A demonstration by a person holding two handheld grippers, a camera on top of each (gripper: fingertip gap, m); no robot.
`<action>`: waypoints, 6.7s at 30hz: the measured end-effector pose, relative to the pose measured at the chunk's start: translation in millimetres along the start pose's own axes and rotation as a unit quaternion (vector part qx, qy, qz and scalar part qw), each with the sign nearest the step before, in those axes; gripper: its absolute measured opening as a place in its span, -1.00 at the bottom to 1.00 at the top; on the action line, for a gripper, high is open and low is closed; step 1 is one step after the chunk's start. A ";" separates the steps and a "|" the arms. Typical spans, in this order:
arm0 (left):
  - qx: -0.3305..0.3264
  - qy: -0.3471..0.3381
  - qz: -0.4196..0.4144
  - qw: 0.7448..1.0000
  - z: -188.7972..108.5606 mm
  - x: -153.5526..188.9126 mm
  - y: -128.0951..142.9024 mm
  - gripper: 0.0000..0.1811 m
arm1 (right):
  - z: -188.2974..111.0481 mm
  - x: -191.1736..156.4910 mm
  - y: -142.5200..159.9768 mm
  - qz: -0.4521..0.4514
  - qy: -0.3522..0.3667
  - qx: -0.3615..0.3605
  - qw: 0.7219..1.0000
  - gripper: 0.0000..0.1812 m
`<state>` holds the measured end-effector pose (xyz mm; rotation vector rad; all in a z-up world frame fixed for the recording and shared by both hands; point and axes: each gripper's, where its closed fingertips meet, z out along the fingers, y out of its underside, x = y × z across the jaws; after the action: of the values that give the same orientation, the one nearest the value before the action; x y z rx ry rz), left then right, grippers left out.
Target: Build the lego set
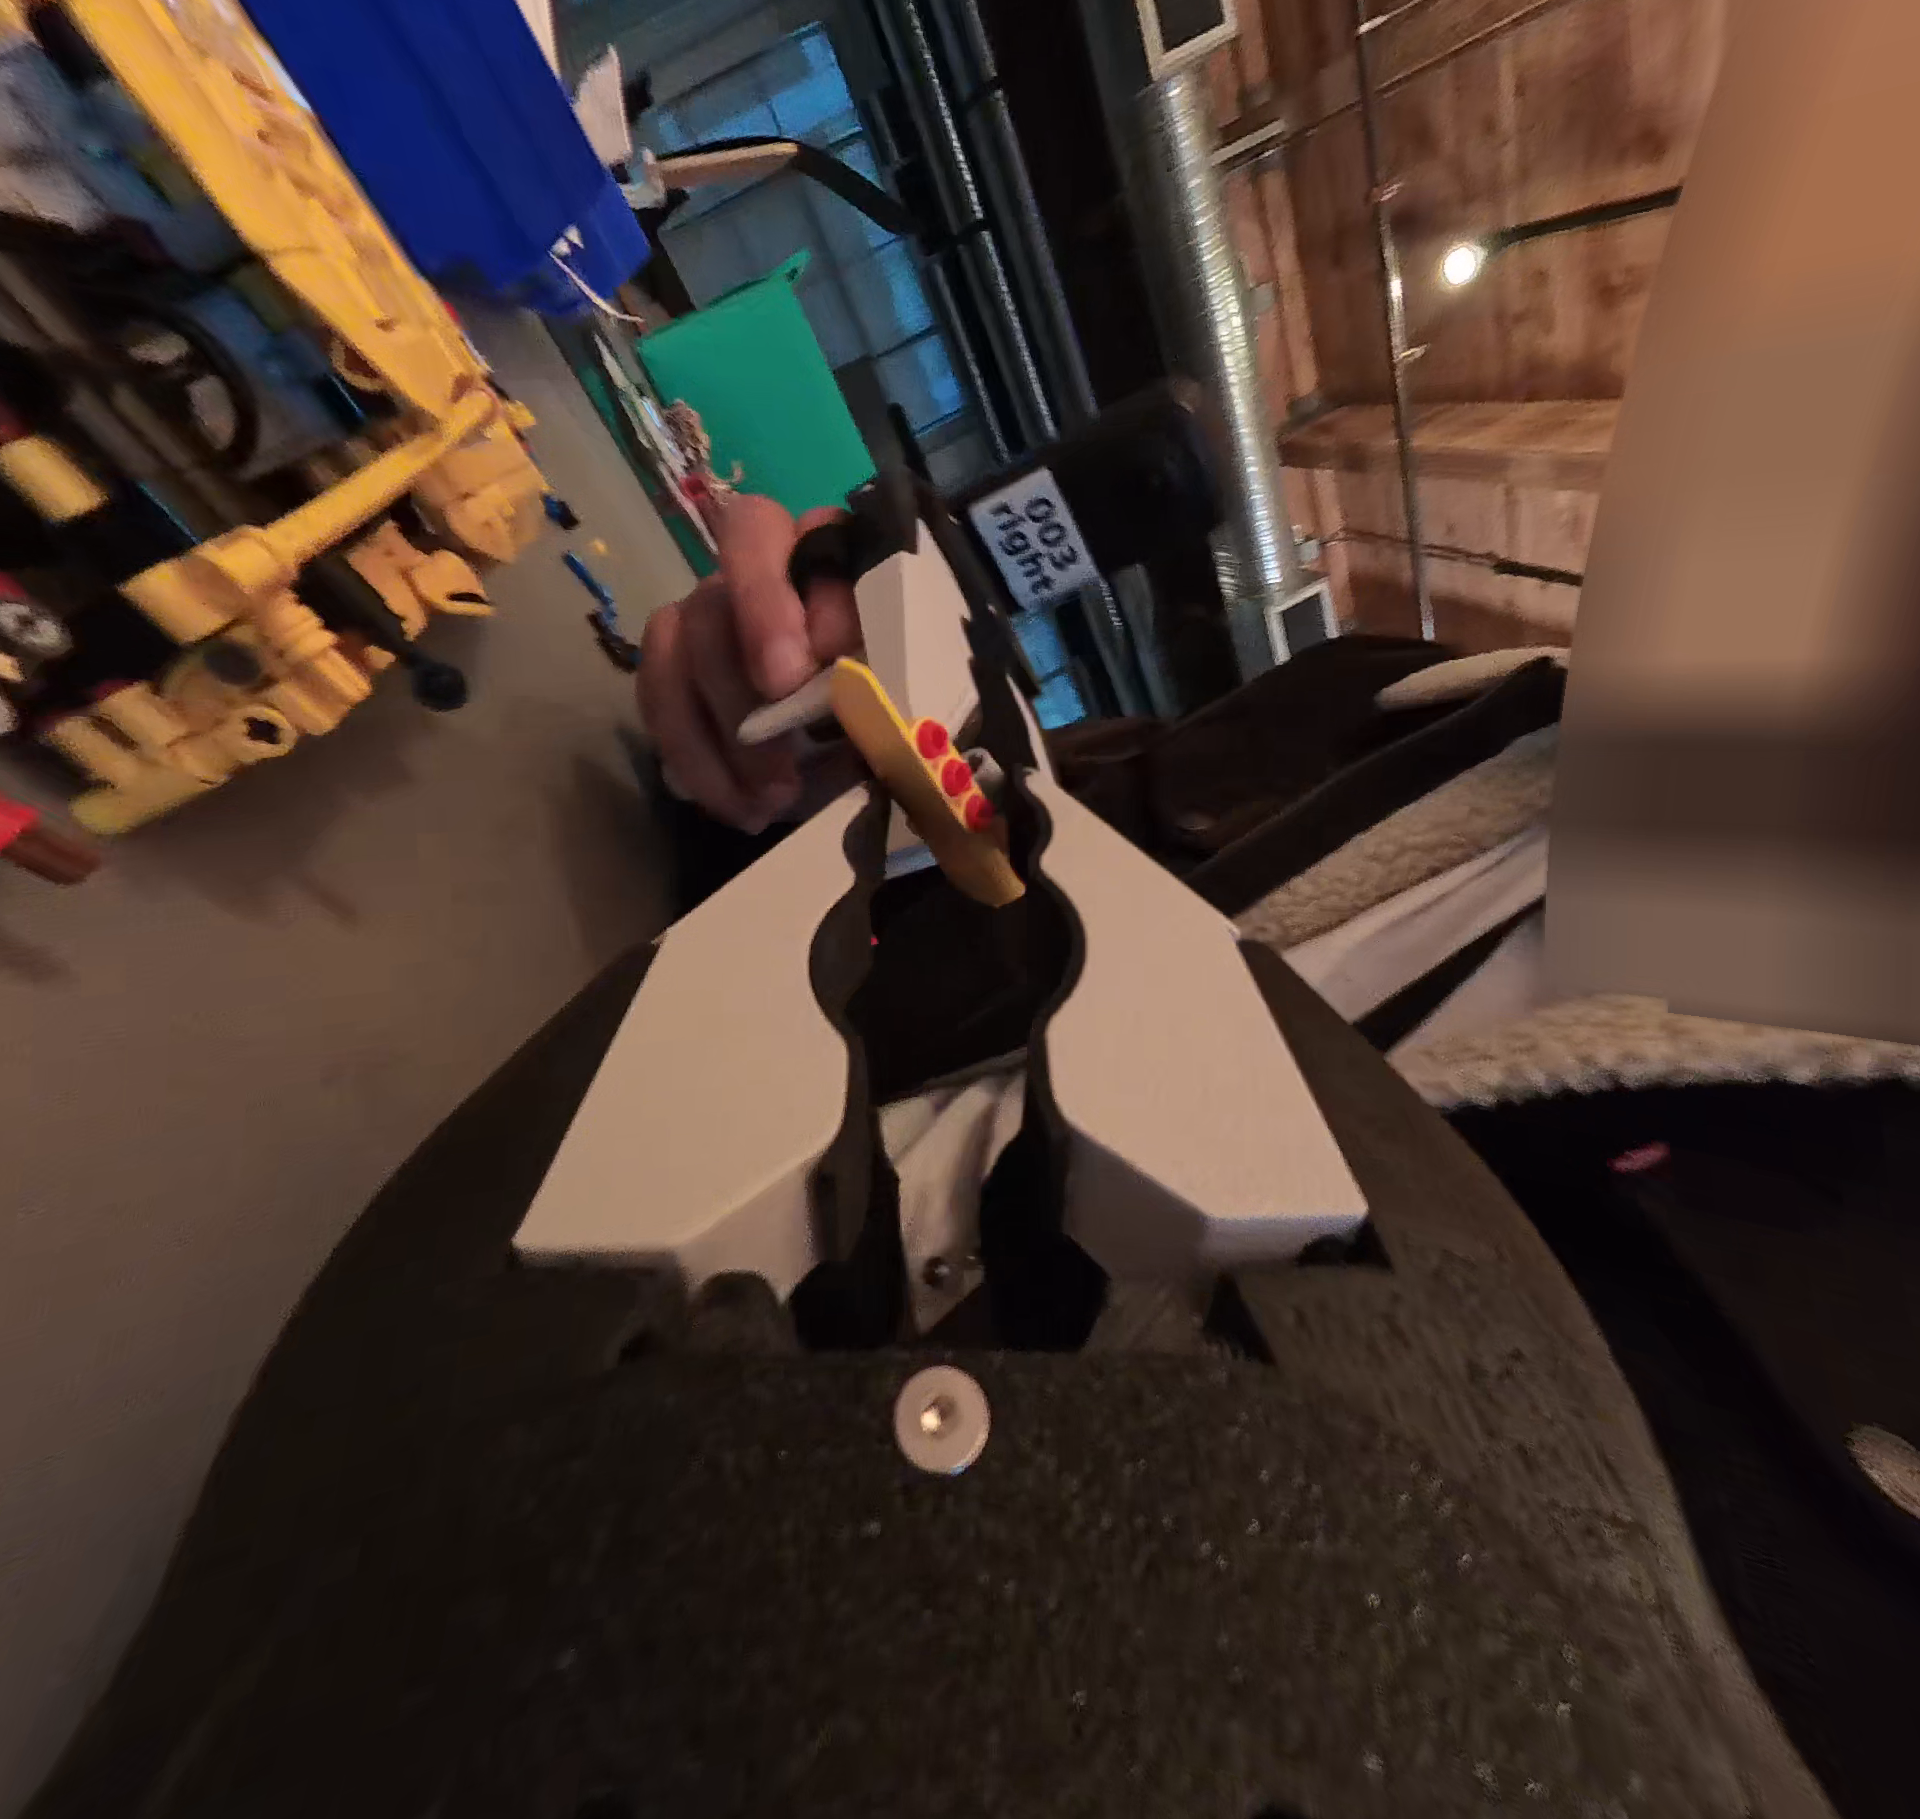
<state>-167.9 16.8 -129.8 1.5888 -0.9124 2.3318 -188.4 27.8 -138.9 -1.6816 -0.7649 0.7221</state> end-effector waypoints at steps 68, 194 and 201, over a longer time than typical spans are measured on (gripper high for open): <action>0.075 0.169 0.087 0.979 -20.6 72.3 -16.2 -0.73 | 19.1 -13.0 -70.4 -0.239 -0.028 -0.101 0.965 -0.74; -0.002 0.070 0.083 0.994 -29.1 37.7 -0.8 -0.73 | -88.7 9.0 121.3 0.094 -0.072 -0.352 0.929 -0.84; -0.010 0.076 0.078 0.994 -27.0 38.0 2.3 -0.74 | -83.4 -2.3 120.0 0.085 -0.123 -0.340 0.929 -0.81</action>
<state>-205.8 23.3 -103.4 1.3547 -1.0550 2.4978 -109.3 -45.6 -237.6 -2.3312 -1.1474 0.8576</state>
